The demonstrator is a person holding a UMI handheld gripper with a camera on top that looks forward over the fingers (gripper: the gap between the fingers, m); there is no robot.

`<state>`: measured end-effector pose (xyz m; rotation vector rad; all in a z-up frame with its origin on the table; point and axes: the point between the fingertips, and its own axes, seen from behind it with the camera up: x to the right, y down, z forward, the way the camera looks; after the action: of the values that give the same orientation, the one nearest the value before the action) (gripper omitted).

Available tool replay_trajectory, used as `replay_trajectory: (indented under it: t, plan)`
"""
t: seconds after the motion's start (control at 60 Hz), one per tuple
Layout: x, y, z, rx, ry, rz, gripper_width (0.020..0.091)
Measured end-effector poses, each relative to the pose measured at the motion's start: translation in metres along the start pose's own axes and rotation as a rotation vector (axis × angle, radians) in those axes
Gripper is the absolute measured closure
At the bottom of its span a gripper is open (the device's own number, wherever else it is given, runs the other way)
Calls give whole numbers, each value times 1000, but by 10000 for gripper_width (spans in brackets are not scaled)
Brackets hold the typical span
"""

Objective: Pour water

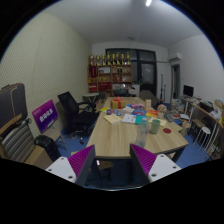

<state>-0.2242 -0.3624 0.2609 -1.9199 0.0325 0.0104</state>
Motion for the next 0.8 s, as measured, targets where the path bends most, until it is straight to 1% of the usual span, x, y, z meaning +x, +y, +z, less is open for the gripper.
replay_trajectory:
  t: [0.117, 0.183, 0.267, 0.317, 0.4, 0.5, 0.567, 0.683, 0.8]
  plan:
    - [31, -3, 8, 16, 38, 25, 338]
    - [59, -1, 25, 21, 51, 33, 336]
    - [86, -2, 47, 68, 57, 23, 337]
    - [105, 7, 65, 65, 71, 19, 339]
    - [138, 35, 106, 33, 99, 42, 342]
    - [167, 53, 163, 68, 94, 49, 339]
    - [183, 66, 205, 65, 94, 50, 340]
    - [204, 80, 274, 57, 99, 56, 338]
    - [211, 80, 325, 70, 88, 28, 339]
